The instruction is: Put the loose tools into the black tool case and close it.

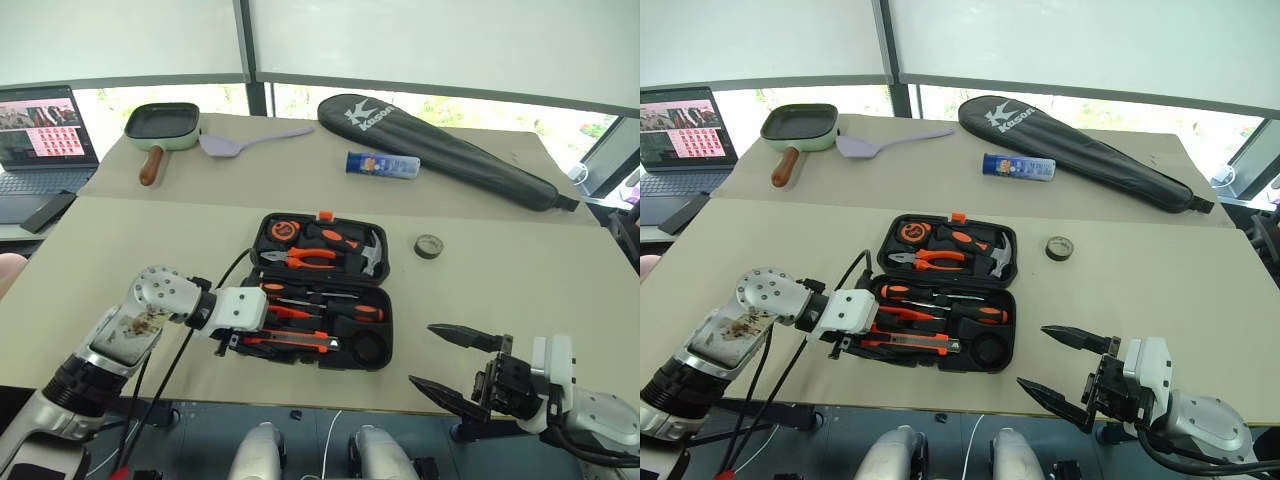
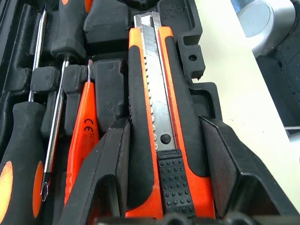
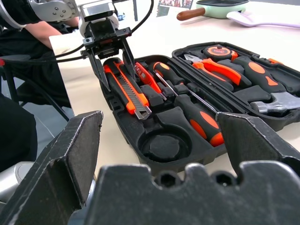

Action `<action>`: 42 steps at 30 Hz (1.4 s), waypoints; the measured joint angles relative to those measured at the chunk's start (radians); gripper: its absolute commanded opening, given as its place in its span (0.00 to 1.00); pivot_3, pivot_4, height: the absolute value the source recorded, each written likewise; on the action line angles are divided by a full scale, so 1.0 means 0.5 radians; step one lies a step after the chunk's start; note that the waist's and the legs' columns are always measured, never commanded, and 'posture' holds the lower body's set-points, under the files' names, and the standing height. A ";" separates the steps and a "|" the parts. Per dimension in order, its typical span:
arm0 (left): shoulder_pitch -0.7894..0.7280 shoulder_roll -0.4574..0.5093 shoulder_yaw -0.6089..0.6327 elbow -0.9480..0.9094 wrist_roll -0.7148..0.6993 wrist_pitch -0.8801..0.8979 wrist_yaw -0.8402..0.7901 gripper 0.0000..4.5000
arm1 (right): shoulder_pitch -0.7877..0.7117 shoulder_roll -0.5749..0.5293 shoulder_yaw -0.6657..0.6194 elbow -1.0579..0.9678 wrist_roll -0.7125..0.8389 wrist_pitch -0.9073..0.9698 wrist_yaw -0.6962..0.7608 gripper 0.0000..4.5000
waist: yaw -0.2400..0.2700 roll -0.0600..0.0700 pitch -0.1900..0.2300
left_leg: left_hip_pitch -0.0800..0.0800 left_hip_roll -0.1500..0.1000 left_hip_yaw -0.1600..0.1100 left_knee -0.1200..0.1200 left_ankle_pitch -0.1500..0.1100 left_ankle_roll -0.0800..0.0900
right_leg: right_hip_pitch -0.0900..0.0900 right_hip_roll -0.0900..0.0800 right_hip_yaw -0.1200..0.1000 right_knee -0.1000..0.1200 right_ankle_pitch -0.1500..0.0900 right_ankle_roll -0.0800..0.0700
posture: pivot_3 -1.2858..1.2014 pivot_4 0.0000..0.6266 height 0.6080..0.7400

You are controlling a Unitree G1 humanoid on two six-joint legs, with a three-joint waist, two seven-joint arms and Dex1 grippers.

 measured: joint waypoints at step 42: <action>0.165 -0.319 0.043 0.260 -0.092 -0.121 0.139 0.07 | -0.220 0.120 0.076 0.112 -0.123 -0.055 -0.109 1.00 | 0.004 0.021 -0.013 | 0.022 -0.001 -0.001 0.003 -0.001 0.001 | 0.026 -0.002 -0.002 -0.003 -0.001 0.002 | 0.52 0.24 1.00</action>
